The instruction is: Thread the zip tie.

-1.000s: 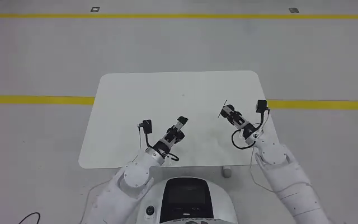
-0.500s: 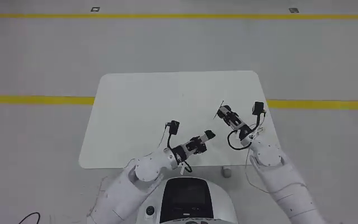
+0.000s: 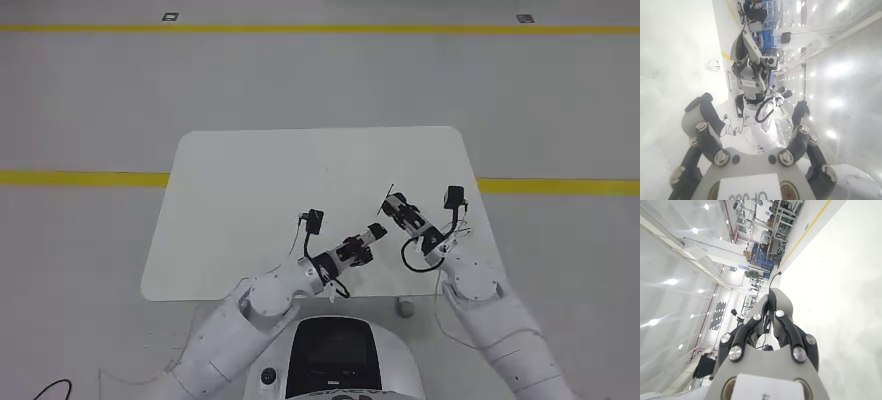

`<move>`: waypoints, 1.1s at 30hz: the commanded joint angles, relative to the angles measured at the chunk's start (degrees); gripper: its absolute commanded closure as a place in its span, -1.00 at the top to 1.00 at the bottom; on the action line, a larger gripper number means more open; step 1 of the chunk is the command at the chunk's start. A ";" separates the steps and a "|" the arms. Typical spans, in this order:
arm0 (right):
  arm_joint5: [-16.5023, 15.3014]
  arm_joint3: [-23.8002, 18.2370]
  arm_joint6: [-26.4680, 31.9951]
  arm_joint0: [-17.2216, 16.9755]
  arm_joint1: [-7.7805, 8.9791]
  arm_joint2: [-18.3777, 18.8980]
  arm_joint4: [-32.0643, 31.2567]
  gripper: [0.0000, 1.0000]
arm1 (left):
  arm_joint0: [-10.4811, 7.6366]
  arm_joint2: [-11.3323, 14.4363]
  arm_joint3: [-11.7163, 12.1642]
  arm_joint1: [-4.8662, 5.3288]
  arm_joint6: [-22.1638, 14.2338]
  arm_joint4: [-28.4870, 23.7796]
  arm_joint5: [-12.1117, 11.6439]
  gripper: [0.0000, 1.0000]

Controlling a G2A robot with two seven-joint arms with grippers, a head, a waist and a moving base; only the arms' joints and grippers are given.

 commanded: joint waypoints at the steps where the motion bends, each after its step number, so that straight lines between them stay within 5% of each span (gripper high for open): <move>1: 0.00 0.20 0.17 0.21 -0.19 -0.51 0.34 -1.00 | -0.33 0.05 0.92 -0.15 0.66 -0.65 -1.08 1.00; 11: 0.00 0.04 0.42 0.56 -0.33 -1.36 -1.68 -1.00 | -0.58 0.05 1.14 -0.18 0.95 -0.23 -1.24 1.00; 17: 0.09 -0.18 -1.14 -0.16 -0.67 -1.95 -2.23 -1.00 | 0.32 -0.02 1.50 -0.47 6.24 0.15 -2.74 1.00; 32: 0.00 -0.88 -0.74 -1.04 -0.89 -1.91 -2.27 -1.00 | -0.45 0.81 2.92 -0.90 6.52 -0.54 -2.58 1.00; 33: 0.00 -0.86 -0.37 -1.08 -0.90 -1.87 -2.15 -1.00 | -0.50 0.89 3.06 -0.94 6.56 -0.60 -2.57 0.76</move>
